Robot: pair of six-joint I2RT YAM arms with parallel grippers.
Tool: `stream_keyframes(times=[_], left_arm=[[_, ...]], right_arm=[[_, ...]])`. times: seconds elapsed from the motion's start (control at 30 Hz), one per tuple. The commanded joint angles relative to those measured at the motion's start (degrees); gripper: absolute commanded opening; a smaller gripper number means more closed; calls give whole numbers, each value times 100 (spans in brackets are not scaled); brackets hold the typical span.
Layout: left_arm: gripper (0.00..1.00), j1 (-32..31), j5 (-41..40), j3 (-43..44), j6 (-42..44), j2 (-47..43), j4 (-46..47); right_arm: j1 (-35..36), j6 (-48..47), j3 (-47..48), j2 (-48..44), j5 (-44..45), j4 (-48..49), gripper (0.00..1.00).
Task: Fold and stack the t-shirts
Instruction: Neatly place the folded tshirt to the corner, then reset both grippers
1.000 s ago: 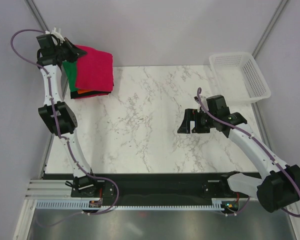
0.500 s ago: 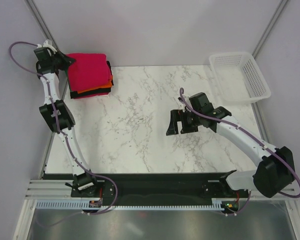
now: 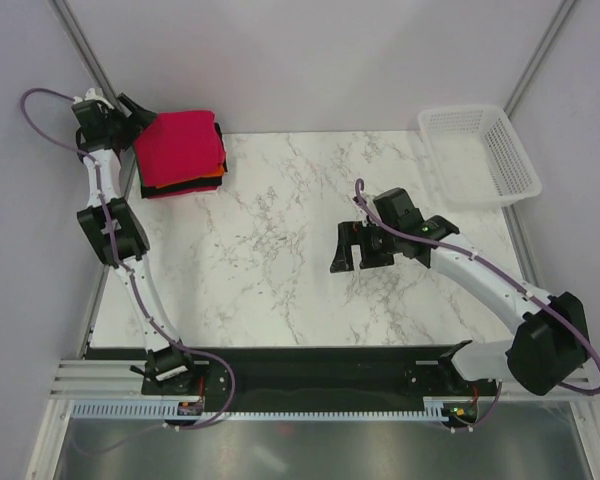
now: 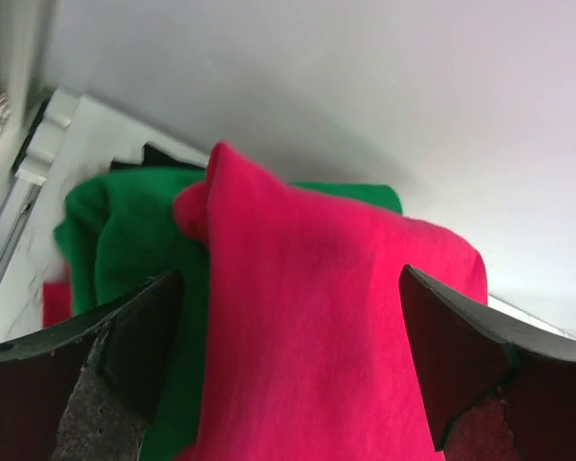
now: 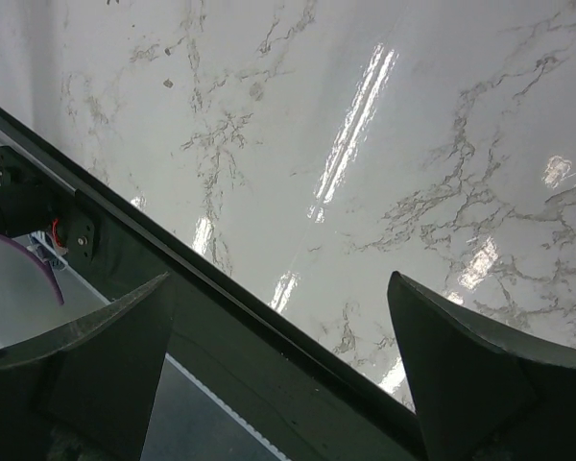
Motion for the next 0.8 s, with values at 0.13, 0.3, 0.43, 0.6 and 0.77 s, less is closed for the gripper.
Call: stream_keyframes(times=[0.13, 0.3, 0.43, 0.6, 0.77], left_arm=[[100, -85, -1956, -1085, -300, -2051, -666], [100, -138, -3213, -1411, -397, -2912, -1467], [100, -138, -3223, -2455, -423, -3607, -1644], [98, -156, -2445, -4089, -213, -4898, -1470], [97, -182, -1510, -6357, 130, -6776, -1003]], right_arm=[[68, -39, -106, -887, 747, -206, 98], [77, -92, -115, -1230, 1213, -610, 98], [68, -13, -194, -1581, 1222, -681, 98], [95, 67, -237, -2011, 1135, -568, 98], [121, 242, -343, -2346, 713, -225, 98]])
